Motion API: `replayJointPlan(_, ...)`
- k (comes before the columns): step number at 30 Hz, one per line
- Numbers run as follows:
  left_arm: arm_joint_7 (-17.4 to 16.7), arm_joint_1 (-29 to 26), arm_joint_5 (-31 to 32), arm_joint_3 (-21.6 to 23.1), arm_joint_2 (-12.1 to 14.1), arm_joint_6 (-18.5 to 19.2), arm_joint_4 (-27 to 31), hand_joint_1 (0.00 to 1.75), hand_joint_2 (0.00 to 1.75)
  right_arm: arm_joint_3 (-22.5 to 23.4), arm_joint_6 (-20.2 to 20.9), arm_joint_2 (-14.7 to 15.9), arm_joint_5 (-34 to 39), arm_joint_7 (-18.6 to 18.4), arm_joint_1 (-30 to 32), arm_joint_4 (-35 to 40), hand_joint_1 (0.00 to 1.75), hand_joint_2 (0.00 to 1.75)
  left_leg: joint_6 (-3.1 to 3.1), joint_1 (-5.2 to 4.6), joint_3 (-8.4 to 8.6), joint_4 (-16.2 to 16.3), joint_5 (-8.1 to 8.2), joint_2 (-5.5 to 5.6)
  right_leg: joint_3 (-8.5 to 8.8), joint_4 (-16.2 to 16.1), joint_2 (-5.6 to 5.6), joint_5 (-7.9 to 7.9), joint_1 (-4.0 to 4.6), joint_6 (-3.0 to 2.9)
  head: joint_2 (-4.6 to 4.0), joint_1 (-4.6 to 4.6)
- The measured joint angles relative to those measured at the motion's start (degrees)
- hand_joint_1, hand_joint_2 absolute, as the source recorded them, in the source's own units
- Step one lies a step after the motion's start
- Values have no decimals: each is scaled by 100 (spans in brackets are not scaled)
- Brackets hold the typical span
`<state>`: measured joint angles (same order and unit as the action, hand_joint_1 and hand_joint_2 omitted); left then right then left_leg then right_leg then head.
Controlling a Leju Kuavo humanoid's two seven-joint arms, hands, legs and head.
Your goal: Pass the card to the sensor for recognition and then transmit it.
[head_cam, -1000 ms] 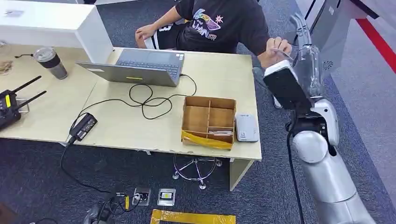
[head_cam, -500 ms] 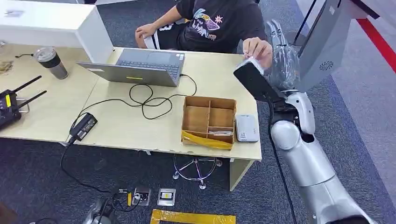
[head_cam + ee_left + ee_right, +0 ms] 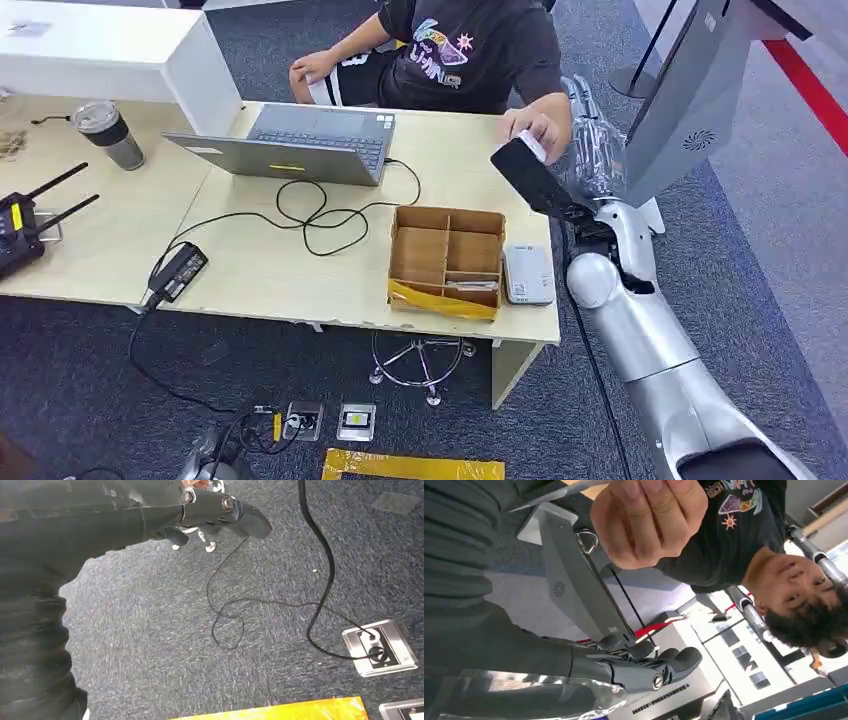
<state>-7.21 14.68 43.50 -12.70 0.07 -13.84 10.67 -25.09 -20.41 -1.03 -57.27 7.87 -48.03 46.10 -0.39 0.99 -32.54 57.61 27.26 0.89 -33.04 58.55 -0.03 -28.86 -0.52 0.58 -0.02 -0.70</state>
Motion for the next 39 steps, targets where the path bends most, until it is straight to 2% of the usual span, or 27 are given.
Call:
replayJointPlan(8,2,-35,-11,-4,4,-2,0,0,175,0,-15,-50,0,37,0,-171,0,175,0,0,-1,0,0,0,-1,0,1,0,0,0,0,0)
replayJointPlan(9,2,-35,-11,-4,4,-2,0,0,175,-2,-15,-61,0,37,1,-190,7,175,0,0,-1,0,0,0,-1,0,0,0,0,0,2,2)
replayJointPlan(10,2,-36,-11,-4,4,-2,0,0,175,-2,-15,-63,0,37,1,-210,26,175,0,0,-1,0,0,0,-1,0,0,0,0,0,0,0)
replayJointPlan(11,2,-37,-11,-4,4,-2,0,0,175,-2,-15,-66,0,39,0,-225,59,175,0,0,-1,0,0,0,0,0,-1,0,0,0,0,2)
replayJointPlan(12,2,-39,-11,-4,4,-2,0,0,175,-2,-18,-66,2,42,1,-243,143,175,0,0,-1,0,0,0,-1,0,-1,0,0,0,2,0)
replayJointPlan(13,0,-41,-11,-4,4,-2,0,0,175,-2,-22,-66,9,48,1,-262,157,175,0,0,-1,0,0,0,-1,0,0,0,0,0,0,0)
replayJointPlan(15,2,-41,-9,-4,4,0,0,0,175,-4,-57,-66,22,63,1,-297,169,175,0,0,-1,0,0,0,-1,0,0,0,0,0,0,2)
replayJointPlan(17,2,-41,-9,-4,4,2,0,0,175,-7,-81,-66,42,101,2,-324,175,175,0,0,0,0,0,0,-1,0,0,0,0,0,0,0)
replayJointPlan(39,0,-40,-7,2,20,17,0,0,175,-20,-109,-63,79,160,4,-420,175,175,0,0,0,0,0,0,-3,0,2,0,0,0,0,0)
